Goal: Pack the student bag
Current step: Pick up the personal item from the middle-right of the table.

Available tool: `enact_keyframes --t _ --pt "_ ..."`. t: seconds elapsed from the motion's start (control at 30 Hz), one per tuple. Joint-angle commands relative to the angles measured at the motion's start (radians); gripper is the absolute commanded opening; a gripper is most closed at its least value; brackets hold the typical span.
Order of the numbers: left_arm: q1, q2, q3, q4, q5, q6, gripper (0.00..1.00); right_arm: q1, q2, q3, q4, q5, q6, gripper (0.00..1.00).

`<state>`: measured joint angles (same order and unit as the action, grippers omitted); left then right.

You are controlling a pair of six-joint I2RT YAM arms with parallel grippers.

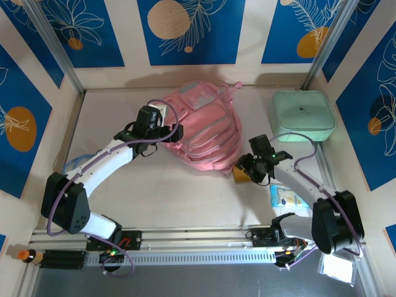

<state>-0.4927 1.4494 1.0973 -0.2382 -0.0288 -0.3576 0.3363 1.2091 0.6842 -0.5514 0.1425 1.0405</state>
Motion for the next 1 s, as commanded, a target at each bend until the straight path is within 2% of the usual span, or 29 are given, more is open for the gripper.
enact_keyframes --t 0.0,0.27,0.53,0.83,0.97 --pt "0.009 -0.018 -0.013 0.029 0.021 0.008 0.96 -0.006 -0.026 -0.051 -0.044 0.031 0.146 0.58" --pt "0.010 -0.031 -0.024 0.031 0.020 0.012 1.00 -0.033 0.021 -0.073 0.035 -0.011 0.226 0.58" --pt "0.010 -0.037 -0.020 0.019 0.012 0.015 1.00 -0.051 0.072 -0.093 0.049 -0.005 0.291 0.44" --pt "0.011 -0.032 -0.018 0.016 0.012 0.012 1.00 -0.057 0.109 -0.114 0.061 0.008 0.316 0.43" --pt "0.010 -0.030 -0.017 0.017 0.015 0.011 1.00 -0.058 0.120 -0.115 0.070 0.014 0.306 0.36"
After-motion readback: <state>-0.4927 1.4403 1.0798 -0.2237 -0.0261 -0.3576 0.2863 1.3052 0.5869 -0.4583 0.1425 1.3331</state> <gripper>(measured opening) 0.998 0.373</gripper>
